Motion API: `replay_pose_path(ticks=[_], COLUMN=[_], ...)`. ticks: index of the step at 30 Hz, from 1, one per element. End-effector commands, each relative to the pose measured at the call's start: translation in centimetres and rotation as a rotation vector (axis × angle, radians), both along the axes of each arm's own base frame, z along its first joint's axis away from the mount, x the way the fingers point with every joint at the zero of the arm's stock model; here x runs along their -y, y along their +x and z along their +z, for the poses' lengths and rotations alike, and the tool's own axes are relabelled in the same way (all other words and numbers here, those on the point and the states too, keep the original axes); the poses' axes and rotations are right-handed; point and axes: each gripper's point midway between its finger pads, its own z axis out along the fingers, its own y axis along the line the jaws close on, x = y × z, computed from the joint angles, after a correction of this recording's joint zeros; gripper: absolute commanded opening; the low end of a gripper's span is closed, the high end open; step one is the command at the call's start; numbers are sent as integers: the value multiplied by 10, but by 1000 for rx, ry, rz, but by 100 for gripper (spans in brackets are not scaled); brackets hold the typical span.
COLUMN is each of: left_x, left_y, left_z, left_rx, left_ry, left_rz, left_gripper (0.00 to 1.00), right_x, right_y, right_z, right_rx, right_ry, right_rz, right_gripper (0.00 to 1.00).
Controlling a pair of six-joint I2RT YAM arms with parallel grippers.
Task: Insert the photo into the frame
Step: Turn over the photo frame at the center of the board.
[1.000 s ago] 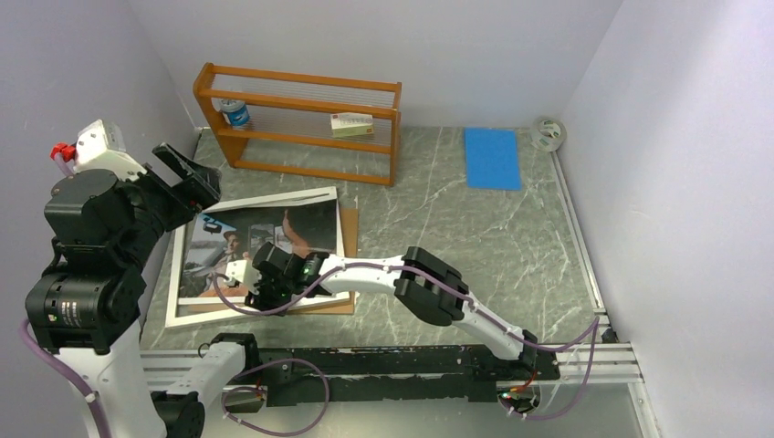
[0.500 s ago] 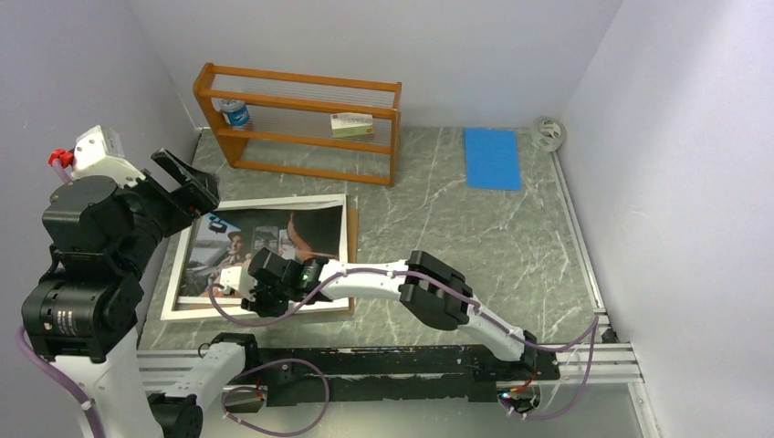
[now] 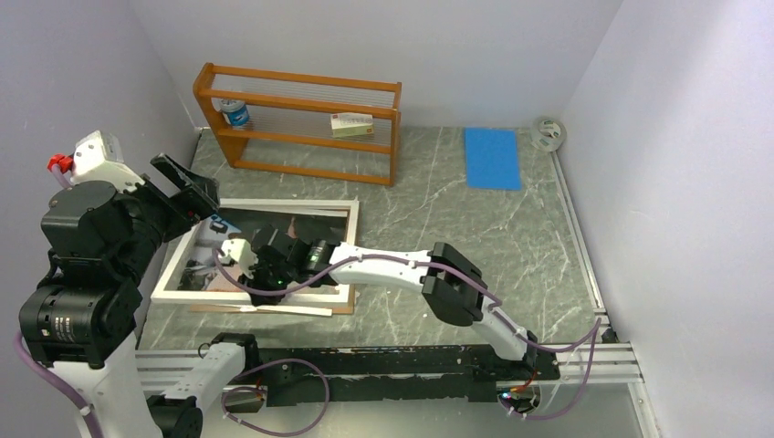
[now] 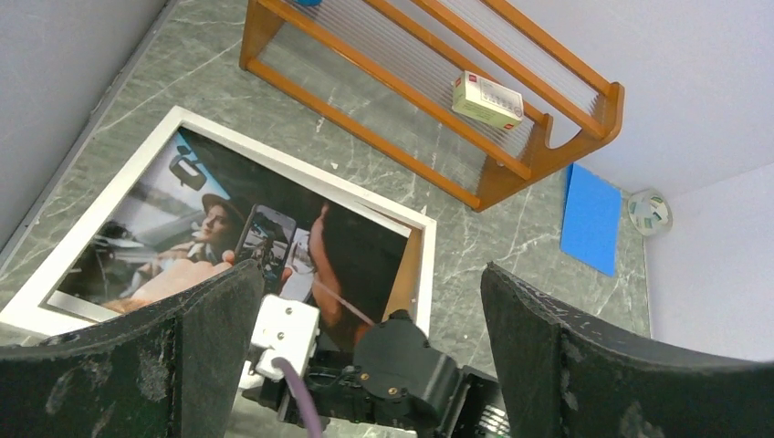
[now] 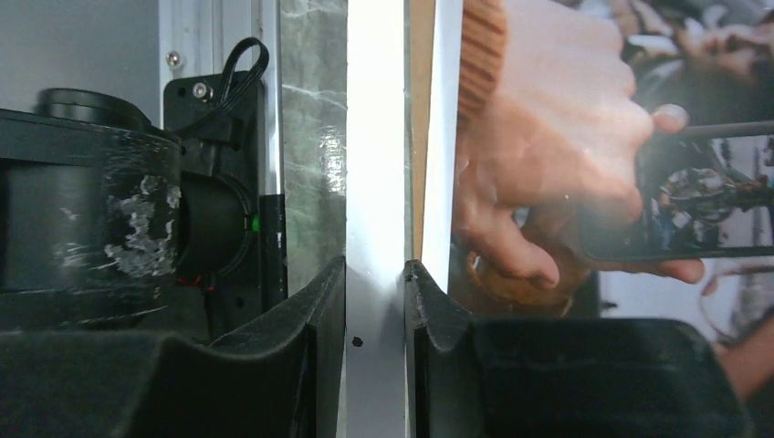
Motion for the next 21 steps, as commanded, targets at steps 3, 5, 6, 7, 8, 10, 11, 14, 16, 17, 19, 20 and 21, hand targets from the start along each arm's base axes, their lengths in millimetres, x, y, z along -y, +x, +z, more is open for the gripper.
replay_pose_path(ticks=[3, 5, 6, 7, 8, 10, 11, 14, 16, 17, 19, 20, 21], left_x=[5, 7, 7, 8, 9, 11, 12, 14, 15, 16, 17, 18, 18], left_y=[-3, -3, -2, -2, -2, -1, -1, 2, 4, 6, 9, 11, 12], left_z=[7, 8, 8, 8, 8, 8, 8, 7, 5, 4, 1, -3, -9], left_rx=[19, 20, 20, 20, 19, 20, 19, 16, 13, 10, 2, -9, -24], left_ry=[-34, -41, -44, -47, -51, -58, -62, -70, -74, -75, -80, -85, -87], left_rz=[-12, -21, -24, -29, -32, -40, -42, -49, -54, -56, -59, -59, -57], left_gripper=[94, 94, 94, 94, 94, 94, 94, 94, 94, 94, 94, 94, 94], right_x=[-1, 3, 6, 8, 11, 18, 22, 34, 44, 49, 59, 65, 70], right_y=[24, 28, 31, 33, 34, 35, 36, 36, 36, 36, 35, 35, 35], right_z=[119, 126, 129, 132, 134, 142, 144, 144, 143, 142, 138, 131, 129], right_rx=[79, 68, 68, 70, 69, 72, 71, 52, 29, 15, -25, -45, -62], right_ry=[220, 227, 231, 236, 238, 248, 252, 256, 255, 254, 251, 238, 238], right_rz=[-88, -121, -135, -150, -157, -169, -174, -186, -194, -195, -203, -209, -217], right_gripper=[10, 7, 6, 5, 4, 2, 1, 0, 0, 0, 0, 0, 0])
